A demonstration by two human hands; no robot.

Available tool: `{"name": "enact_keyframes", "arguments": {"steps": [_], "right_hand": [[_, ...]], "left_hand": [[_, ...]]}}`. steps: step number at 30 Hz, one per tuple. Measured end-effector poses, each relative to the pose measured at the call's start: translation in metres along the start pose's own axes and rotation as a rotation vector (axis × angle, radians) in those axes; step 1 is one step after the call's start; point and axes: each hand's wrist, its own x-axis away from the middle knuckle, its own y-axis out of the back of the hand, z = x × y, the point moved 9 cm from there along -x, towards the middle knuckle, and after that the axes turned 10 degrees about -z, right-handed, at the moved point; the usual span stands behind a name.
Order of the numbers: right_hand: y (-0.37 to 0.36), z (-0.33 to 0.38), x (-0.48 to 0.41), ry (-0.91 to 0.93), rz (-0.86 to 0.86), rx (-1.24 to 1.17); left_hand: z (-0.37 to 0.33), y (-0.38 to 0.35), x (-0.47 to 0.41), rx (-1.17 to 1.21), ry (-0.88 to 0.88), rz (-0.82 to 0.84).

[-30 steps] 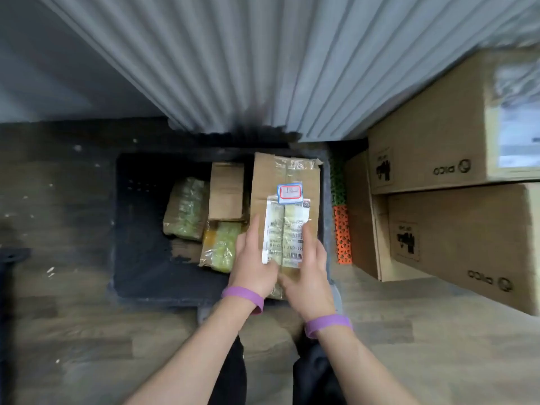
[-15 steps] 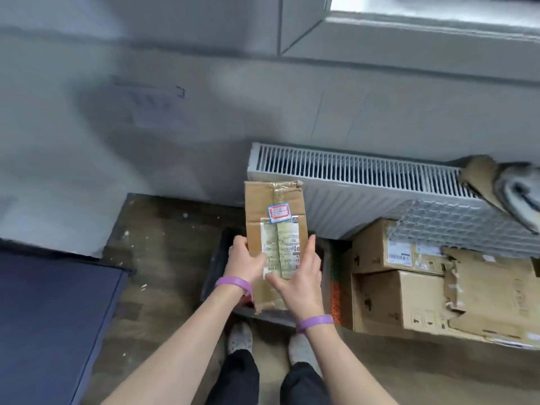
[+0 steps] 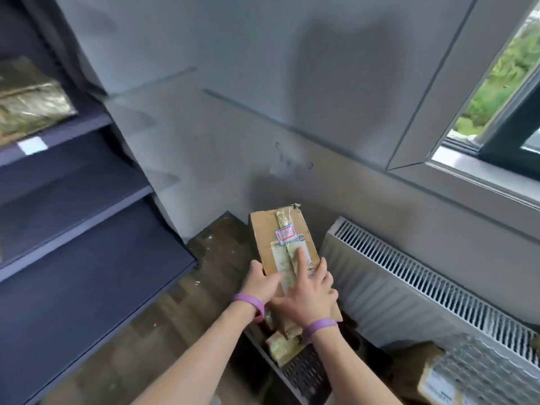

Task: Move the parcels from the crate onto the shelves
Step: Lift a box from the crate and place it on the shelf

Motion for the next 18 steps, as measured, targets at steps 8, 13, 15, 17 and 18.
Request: {"name": "enact_keyframes", "arguments": {"steps": [8,13,15,17,18], "right_hand": [[0.02,0.088,-0.008,0.598,0.068,0.267],[0.029,0.162,0.022,0.987,-0.01,0.389],[0.031,0.183,0.034,1.076,-0.014,0.417],[0.032,0.199,0.044,1.136,-0.017,0.441],[0.033,0.205,0.048,1.164,-0.019,0.45]], "left_hand": [[-0.042,0.158,0.002,-0.223,-0.335,-0.437],[-0.048,0.215,-0.003,-0.457,-0.436,-0.29],[-0.043,0.229,-0.002,-0.481,-0.412,-0.204],[-0.038,0.247,0.001,-0.451,-0.39,-0.166],[-0.035,0.255,0.003,-0.397,-0.371,-0.137]]}}
